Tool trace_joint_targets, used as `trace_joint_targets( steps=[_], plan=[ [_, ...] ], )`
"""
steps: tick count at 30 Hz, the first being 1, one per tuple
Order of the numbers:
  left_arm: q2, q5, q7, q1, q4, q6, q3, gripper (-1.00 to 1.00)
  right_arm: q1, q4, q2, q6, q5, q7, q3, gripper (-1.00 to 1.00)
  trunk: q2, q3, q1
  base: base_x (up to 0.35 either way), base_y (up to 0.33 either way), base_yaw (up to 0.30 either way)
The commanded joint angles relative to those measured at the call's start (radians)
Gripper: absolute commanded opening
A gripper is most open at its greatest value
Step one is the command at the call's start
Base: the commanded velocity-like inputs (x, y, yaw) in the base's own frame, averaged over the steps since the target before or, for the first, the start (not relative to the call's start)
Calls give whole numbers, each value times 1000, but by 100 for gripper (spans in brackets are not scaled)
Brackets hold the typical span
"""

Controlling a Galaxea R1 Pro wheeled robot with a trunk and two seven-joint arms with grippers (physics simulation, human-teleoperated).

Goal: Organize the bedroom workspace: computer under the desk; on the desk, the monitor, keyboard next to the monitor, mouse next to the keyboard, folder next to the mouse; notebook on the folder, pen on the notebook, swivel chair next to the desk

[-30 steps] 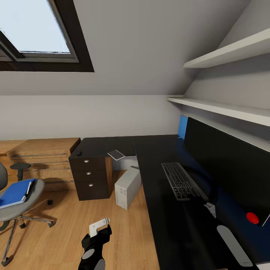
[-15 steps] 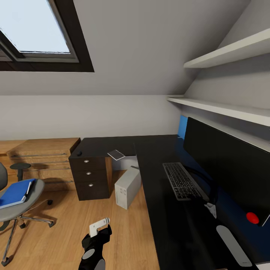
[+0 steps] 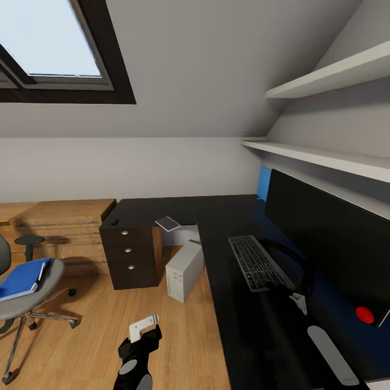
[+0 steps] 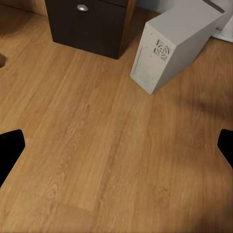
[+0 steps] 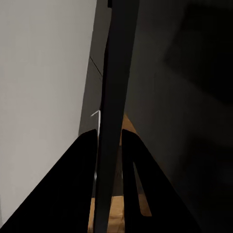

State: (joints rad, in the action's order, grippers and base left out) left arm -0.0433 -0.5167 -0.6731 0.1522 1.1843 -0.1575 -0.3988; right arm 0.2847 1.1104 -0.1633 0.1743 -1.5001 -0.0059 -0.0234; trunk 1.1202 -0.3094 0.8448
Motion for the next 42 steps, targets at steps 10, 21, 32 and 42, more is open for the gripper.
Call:
trace_joint_targets(
  steps=[10, 21, 32, 42],
  plan=[
    [-5, -3, -9, 1, 1, -5, -2, 100, 1, 0, -1, 1, -10, 3, -4, -100, 29, -14, 15, 0, 0, 0],
    [-6, -3, -8, 1, 0, -5, -2, 100, 1, 10, 0, -2, -8, 11, -6, -100, 92, -42, 50, 0, 0, 0],
    [-6, -3, -9, 1, 0, -5, -2, 100, 1, 61, -1, -6, -8, 15, -5, -100, 92, -42, 50, 0, 0, 0],
    [-6, -3, -8, 1, 0, -5, -2, 100, 1, 63, -1, -3, -9, 87, -4, -100, 127, -58, 69, 0, 0, 0]
  ],
)
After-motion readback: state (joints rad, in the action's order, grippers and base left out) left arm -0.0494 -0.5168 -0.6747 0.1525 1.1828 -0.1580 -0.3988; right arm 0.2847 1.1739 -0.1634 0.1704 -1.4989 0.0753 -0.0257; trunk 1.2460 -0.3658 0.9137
